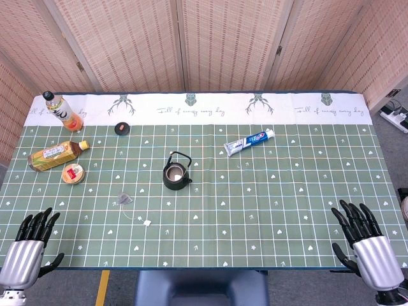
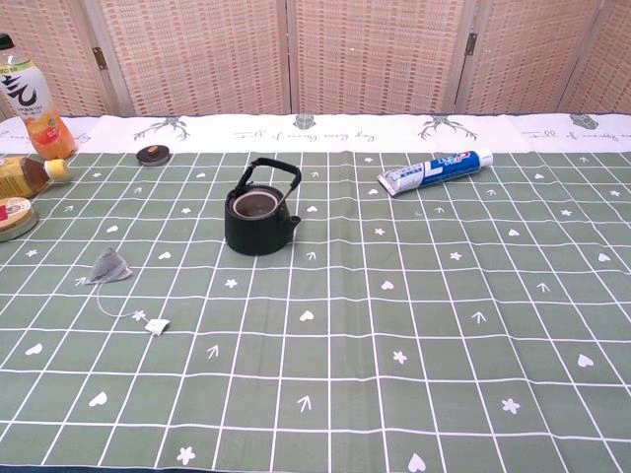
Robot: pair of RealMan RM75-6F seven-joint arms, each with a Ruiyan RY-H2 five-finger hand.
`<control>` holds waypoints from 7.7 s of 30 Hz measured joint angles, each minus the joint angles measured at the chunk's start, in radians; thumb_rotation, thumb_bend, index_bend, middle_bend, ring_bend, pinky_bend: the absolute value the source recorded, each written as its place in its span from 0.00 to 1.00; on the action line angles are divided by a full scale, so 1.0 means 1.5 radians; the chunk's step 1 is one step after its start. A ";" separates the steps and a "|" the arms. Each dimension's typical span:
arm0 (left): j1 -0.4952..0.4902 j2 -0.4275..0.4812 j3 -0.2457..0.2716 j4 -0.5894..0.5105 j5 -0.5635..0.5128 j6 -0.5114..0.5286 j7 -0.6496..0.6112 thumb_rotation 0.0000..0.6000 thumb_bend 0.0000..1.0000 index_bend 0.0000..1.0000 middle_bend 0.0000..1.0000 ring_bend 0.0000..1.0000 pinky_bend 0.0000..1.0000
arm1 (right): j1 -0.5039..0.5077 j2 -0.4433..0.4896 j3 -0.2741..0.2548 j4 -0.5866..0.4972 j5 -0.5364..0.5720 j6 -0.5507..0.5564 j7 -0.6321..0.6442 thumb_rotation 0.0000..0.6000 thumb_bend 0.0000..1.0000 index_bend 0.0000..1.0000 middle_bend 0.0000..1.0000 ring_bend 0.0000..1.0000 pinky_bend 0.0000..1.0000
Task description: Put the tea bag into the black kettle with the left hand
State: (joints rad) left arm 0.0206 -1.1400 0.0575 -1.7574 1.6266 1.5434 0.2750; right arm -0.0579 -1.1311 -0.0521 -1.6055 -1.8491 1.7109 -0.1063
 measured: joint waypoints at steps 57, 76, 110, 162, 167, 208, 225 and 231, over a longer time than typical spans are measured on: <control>-0.278 -0.348 -0.071 0.214 -0.096 -0.293 -0.038 1.00 0.39 0.43 1.00 1.00 1.00 | -0.025 0.002 -0.018 0.052 -0.072 0.096 0.061 1.00 0.36 0.00 0.00 0.06 0.00; -0.301 -0.379 -0.063 0.321 -0.105 -0.302 -0.085 1.00 0.41 0.48 1.00 1.00 1.00 | -0.030 -0.003 -0.020 0.063 -0.085 0.107 0.059 1.00 0.37 0.00 0.00 0.06 0.00; -0.307 -0.394 -0.057 0.385 -0.089 -0.257 -0.149 1.00 0.45 0.73 1.00 1.00 1.00 | -0.030 -0.007 -0.020 0.066 -0.090 0.103 0.048 1.00 0.36 0.00 0.00 0.06 0.00; -0.559 -0.154 -0.328 -0.014 -0.436 -0.297 0.255 1.00 0.47 0.71 1.00 1.00 1.00 | -0.040 0.009 -0.013 0.102 -0.076 0.166 0.149 1.00 0.36 0.00 0.00 0.06 0.00; -0.591 -0.169 -0.329 0.020 -0.456 -0.302 0.261 1.00 0.47 0.68 1.00 1.00 1.00 | -0.038 0.013 -0.012 0.098 -0.073 0.164 0.158 1.00 0.37 0.00 0.00 0.06 0.00; -0.511 -0.288 -0.105 0.192 -0.261 -0.310 -0.086 1.00 0.49 0.60 1.00 1.00 1.00 | -0.046 0.004 -0.013 0.106 -0.087 0.172 0.141 1.00 0.37 0.00 0.00 0.06 0.00; -0.472 -0.360 -0.072 0.281 -0.197 -0.335 -0.187 1.00 0.49 0.37 1.00 1.00 1.00 | -0.047 0.004 -0.014 0.106 -0.088 0.174 0.141 1.00 0.37 0.00 0.00 0.07 0.00; -0.465 -0.366 -0.071 0.297 -0.195 -0.346 -0.194 1.00 0.49 0.32 1.00 1.00 1.00 | -0.045 0.003 -0.014 0.105 -0.088 0.169 0.138 1.00 0.36 0.00 0.00 0.06 0.00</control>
State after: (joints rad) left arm -0.6769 -1.6897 -0.0493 -1.3114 1.3348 1.0247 -0.0162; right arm -0.1260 -1.1262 -0.0739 -1.4477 -1.9817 1.9651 0.1006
